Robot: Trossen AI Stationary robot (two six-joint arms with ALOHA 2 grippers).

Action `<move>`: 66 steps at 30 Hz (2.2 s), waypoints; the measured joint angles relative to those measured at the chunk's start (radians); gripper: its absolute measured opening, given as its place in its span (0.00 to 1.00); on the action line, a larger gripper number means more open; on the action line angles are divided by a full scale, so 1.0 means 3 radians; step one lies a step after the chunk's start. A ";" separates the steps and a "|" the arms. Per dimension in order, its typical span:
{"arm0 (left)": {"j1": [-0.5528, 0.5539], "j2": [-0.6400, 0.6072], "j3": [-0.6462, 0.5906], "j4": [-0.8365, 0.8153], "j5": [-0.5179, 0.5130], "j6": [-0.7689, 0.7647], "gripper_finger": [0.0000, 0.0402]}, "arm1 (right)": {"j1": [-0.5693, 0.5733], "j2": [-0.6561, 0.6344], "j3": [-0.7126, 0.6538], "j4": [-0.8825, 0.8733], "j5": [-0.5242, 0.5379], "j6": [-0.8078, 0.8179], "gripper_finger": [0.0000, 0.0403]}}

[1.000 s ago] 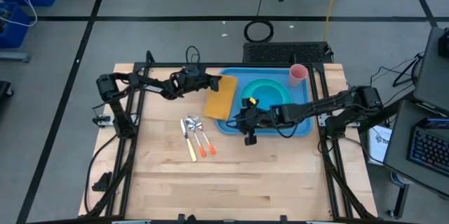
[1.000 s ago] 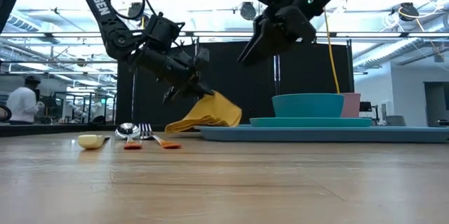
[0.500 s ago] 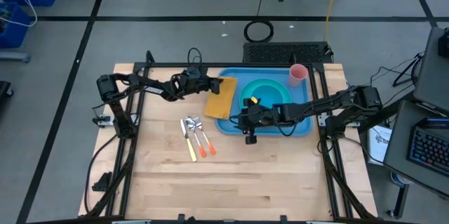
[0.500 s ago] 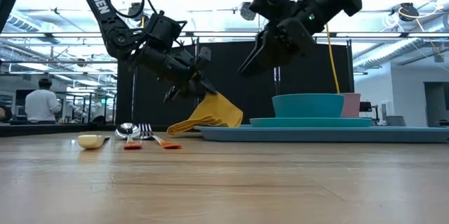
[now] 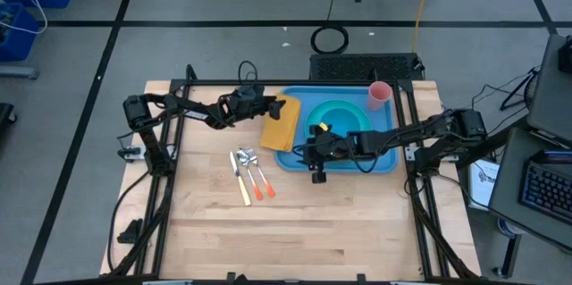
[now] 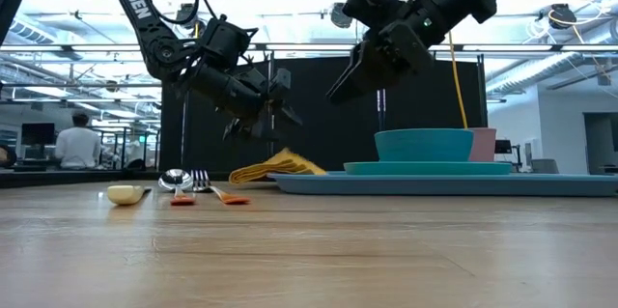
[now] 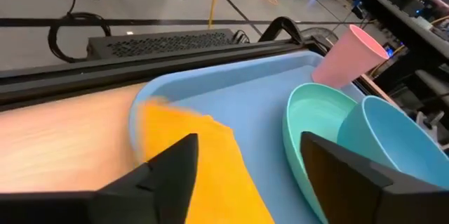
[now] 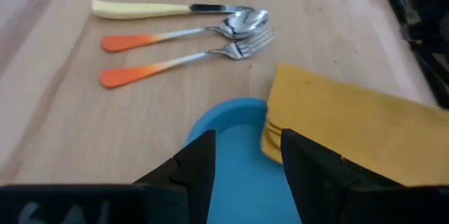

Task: Set up tray
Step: Put the orange napkin onto the blue tray

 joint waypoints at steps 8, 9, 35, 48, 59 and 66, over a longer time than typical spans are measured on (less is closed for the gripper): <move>0.0000 -0.0108 -0.0002 0.0045 0.0659 0.0212 0.82 | -0.0139 0.0093 0.0003 0.0145 -0.0372 0.0130 0.34; -0.0018 -0.0148 -0.0001 0.0047 0.0806 0.0250 0.84 | -0.0164 0.0125 0.0003 0.0145 -0.0371 0.0137 0.33; -0.1218 -0.1325 -0.1512 0.0943 0.0203 0.0439 0.70 | -0.0752 0.0766 0.0331 0.0214 -0.1154 0.0328 0.00; -0.1430 -0.1325 -0.1514 0.0907 0.0080 0.0515 0.69 | -0.0848 0.1180 0.0844 -0.0100 -0.1041 0.0281 0.00; -0.1506 -0.1325 -0.1514 0.0905 -0.0056 0.0508 0.69 | -0.0883 0.1546 0.0995 -0.0096 -0.1247 0.0269 0.00; -0.1507 -0.1325 -0.1514 0.0897 -0.0059 0.0519 0.69 | -0.0884 0.1610 0.1132 -0.0436 -0.1237 0.0349 0.00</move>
